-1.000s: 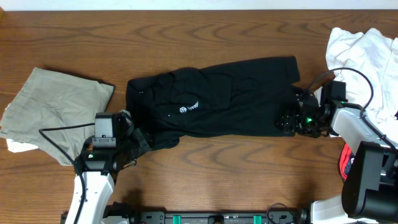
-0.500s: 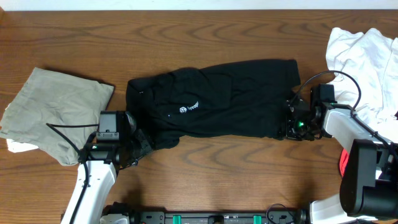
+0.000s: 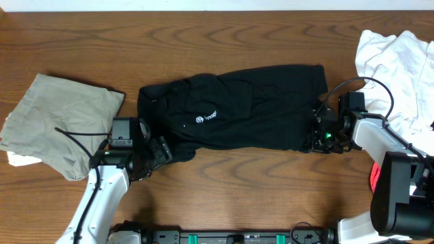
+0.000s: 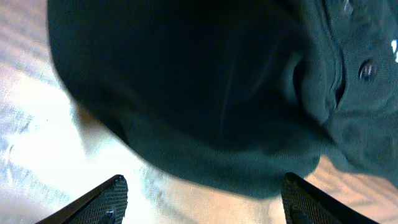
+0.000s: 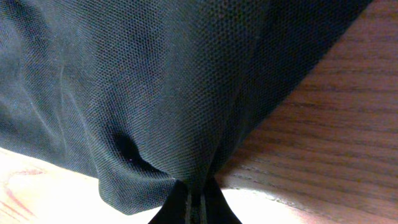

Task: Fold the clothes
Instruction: 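Grasp the shirt's left end with left gripper and right end with right gripper, then lift and stretch the black shirt between both grippers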

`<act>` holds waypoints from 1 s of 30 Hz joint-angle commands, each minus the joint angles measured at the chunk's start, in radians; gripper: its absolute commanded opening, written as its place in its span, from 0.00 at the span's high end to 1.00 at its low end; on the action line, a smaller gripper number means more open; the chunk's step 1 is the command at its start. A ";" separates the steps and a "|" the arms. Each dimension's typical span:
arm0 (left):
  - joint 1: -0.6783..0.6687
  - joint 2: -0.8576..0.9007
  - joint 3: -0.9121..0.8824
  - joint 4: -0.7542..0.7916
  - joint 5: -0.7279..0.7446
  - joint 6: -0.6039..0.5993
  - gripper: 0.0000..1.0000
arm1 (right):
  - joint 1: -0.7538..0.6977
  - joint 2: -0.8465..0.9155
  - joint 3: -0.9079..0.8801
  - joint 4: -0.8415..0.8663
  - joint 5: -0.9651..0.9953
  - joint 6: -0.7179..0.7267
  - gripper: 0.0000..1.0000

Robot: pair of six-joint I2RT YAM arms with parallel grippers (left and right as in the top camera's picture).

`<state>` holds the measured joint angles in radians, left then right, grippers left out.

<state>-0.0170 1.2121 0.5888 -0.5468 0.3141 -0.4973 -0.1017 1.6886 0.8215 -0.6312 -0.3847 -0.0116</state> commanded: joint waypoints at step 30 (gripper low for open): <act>-0.002 -0.422 0.410 -0.116 -0.085 0.190 0.95 | -0.023 -0.367 0.570 -0.455 0.031 0.079 0.99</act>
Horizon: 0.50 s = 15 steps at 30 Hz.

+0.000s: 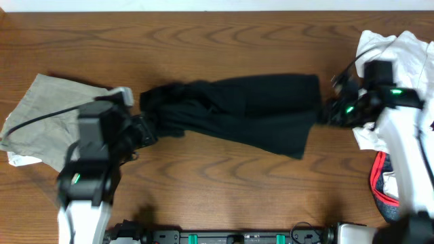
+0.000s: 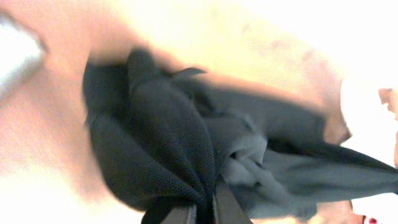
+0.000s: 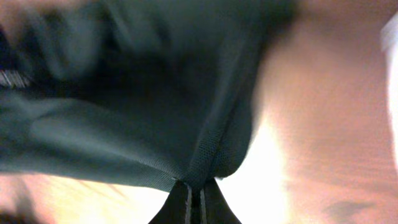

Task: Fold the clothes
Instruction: 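Lift and stretch the black shirt between both grippers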

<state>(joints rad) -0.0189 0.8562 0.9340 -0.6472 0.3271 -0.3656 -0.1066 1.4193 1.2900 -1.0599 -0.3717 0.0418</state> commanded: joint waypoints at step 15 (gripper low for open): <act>0.000 -0.153 0.326 -0.120 -0.164 0.100 0.94 | -0.032 -0.354 0.448 -0.168 0.230 0.042 0.99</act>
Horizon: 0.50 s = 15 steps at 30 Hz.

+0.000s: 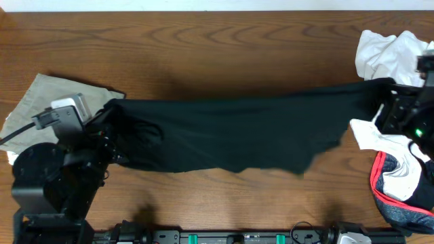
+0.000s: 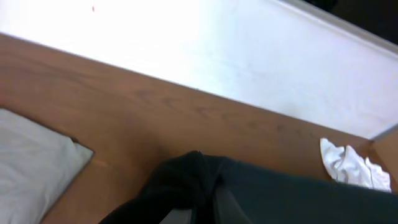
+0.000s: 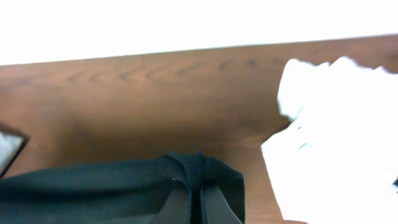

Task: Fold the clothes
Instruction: 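Lift and stretch the black shirt between both grippers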

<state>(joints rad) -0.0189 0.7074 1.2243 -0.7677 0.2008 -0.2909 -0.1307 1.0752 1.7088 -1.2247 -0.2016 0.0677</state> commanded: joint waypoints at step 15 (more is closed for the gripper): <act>0.000 0.095 0.005 -0.136 -0.038 0.025 0.94 | -0.008 0.309 0.020 -0.100 0.063 0.021 0.99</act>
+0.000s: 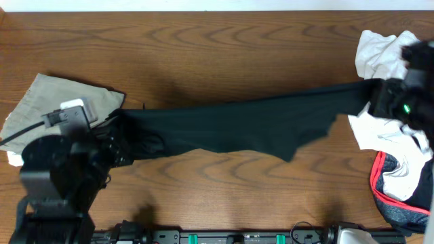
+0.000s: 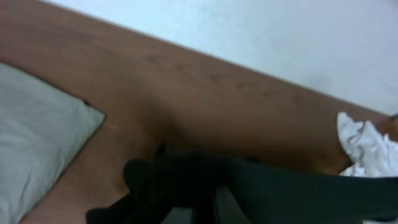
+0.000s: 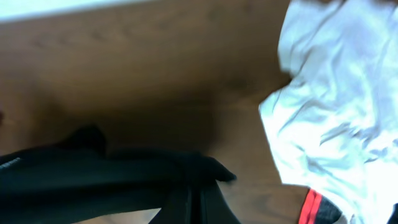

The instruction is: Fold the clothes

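Note:
A black shirt (image 1: 244,125) hangs stretched above the table between both arms. My left gripper (image 1: 116,135) is shut on its left end, seen as bunched dark cloth (image 2: 186,186) around the left gripper (image 2: 205,211). My right gripper (image 1: 374,95) is shut on its right end, and in the right wrist view the right gripper (image 3: 198,205) pinches black fabric (image 3: 93,180). A folded beige garment (image 1: 57,118) lies at the far left, also visible as a beige garment (image 2: 37,124).
A heap of white clothes (image 1: 390,61) lies at the right edge, showing again as white clothes (image 3: 336,112). Below it sits a grey garment with red trim (image 1: 400,196). The wooden table (image 1: 217,47) stretches behind the shirt.
The stretched shirt looks narrower and its lower hem has shifted, with the hanging point now further right. Both grippers remain shut on its ends in about the same places.
The black shirt lay flat with my right gripper shut on its right edge and my left gripper open at its lower left corner. Then both grippers held it, bunched and lifting. After that it hung stretched wide between them, as it does now.

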`<act>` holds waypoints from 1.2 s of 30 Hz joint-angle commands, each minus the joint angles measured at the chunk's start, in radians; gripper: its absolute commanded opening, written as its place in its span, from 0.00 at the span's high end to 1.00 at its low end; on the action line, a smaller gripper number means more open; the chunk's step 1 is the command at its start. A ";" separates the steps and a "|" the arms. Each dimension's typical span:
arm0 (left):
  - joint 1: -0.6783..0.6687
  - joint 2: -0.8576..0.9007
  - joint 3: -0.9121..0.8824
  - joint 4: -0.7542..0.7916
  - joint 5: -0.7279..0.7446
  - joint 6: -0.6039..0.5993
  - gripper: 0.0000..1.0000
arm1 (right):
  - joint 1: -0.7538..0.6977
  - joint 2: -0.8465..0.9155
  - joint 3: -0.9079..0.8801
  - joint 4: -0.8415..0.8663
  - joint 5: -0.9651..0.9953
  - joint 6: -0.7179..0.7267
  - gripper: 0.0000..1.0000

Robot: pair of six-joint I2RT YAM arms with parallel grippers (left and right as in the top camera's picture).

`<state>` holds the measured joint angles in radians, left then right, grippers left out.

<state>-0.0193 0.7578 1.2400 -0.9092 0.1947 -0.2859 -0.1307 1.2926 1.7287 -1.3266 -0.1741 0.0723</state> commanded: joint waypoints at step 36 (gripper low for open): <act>0.001 0.592 -0.079 0.126 -0.032 0.050 0.94 | 0.339 0.448 -0.585 0.430 -0.200 -0.142 0.51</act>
<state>-0.0189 1.3594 1.1538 -0.7837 0.1757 -0.2565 0.1951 1.7496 1.1892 -0.9276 -0.2764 -0.0566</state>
